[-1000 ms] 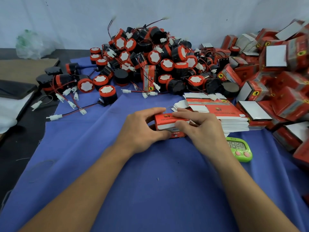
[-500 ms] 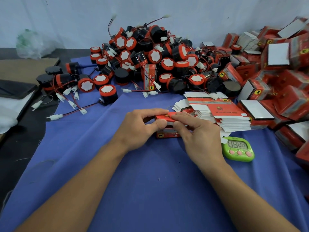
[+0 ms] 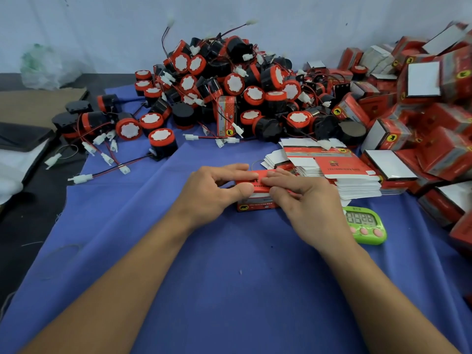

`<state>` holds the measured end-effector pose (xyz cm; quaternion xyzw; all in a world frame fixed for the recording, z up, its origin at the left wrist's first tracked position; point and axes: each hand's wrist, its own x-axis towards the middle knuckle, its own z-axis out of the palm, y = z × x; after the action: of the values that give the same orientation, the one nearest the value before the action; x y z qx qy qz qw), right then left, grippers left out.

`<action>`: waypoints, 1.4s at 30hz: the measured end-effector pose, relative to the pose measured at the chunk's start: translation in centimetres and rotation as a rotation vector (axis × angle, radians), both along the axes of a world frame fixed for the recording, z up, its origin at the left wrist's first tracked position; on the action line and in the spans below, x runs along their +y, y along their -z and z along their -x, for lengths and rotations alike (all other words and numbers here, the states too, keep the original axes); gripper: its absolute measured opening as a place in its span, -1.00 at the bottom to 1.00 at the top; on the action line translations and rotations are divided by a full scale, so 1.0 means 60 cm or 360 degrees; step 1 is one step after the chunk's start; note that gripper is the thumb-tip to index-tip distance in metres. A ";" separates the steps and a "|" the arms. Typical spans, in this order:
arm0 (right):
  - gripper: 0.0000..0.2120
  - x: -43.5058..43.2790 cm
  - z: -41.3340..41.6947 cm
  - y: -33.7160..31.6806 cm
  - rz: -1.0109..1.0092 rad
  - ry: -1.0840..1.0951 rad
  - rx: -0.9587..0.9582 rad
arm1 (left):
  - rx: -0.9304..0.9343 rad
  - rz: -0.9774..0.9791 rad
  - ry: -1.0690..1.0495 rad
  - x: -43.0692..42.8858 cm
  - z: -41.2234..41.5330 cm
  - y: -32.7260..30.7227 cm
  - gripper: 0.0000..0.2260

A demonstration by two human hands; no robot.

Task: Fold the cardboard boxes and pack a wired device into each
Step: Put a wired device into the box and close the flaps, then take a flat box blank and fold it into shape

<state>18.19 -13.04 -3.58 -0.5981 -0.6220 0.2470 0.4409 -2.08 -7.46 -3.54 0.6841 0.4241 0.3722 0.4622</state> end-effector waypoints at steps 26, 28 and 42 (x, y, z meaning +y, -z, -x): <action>-0.70 0.004 0.017 0.000 0.0251 0.0269 0.0281 | -0.0022 0.0078 -0.0105 -0.015 -0.031 -0.008 -0.74; -0.71 0.003 0.017 0.002 0.0247 0.0278 0.0275 | -0.0003 0.0054 -0.0094 -0.016 -0.032 -0.008 -0.74; -0.70 0.009 0.028 -0.002 0.0303 0.0302 0.0599 | 0.0153 0.0053 -0.0222 -0.015 -0.036 0.009 -0.63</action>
<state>16.54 -12.50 -3.47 -0.6362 -0.4437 0.3691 0.5121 0.11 -8.39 -4.10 0.6621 0.4986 0.3632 0.4256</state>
